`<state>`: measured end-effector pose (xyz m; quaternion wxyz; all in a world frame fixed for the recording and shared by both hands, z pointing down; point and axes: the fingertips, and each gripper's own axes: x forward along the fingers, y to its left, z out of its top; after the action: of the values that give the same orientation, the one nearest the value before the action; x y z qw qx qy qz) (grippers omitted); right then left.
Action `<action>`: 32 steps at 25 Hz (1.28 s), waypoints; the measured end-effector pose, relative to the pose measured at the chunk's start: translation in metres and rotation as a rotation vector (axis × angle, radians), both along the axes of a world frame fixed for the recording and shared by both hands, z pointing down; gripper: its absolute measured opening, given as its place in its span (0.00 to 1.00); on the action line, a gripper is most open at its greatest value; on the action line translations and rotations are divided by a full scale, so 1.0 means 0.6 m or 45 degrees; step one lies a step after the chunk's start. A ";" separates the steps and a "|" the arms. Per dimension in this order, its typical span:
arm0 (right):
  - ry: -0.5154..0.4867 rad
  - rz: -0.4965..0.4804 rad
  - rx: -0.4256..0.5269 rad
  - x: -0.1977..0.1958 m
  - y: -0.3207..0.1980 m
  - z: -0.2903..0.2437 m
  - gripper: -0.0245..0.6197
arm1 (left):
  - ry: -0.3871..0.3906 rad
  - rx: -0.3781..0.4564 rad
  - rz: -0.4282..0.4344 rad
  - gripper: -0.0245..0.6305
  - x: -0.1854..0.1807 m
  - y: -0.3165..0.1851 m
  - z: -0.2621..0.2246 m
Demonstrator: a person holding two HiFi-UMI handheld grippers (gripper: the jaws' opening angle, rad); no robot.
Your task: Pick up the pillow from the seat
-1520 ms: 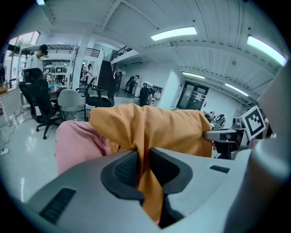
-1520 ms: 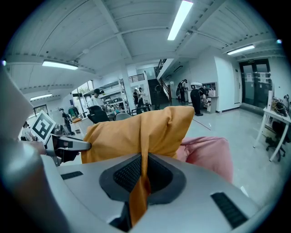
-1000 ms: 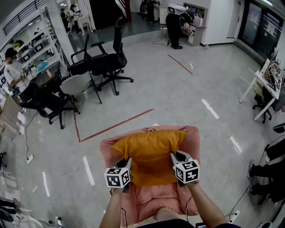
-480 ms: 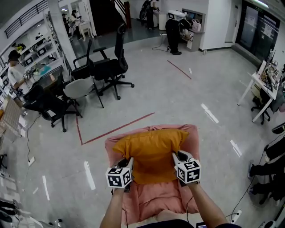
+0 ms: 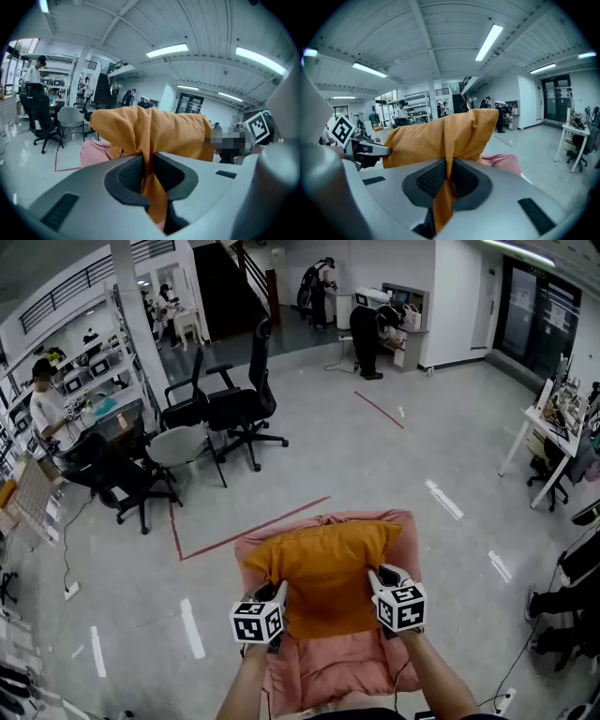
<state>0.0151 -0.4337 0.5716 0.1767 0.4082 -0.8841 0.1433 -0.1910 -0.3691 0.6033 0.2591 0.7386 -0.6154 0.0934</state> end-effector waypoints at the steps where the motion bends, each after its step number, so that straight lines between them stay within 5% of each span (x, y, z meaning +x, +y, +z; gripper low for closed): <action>1: 0.002 0.003 0.007 0.002 0.005 -0.006 0.10 | 0.000 0.007 0.001 0.13 0.002 0.004 -0.006; 32: -0.053 0.156 0.250 0.026 0.212 -0.163 0.10 | 0.019 0.292 0.082 0.12 0.013 0.176 -0.182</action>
<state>0.0307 -0.3068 0.4741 0.1083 0.4737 -0.8707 0.0752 -0.1835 -0.2638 0.4939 0.1743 0.7834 -0.5960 0.0251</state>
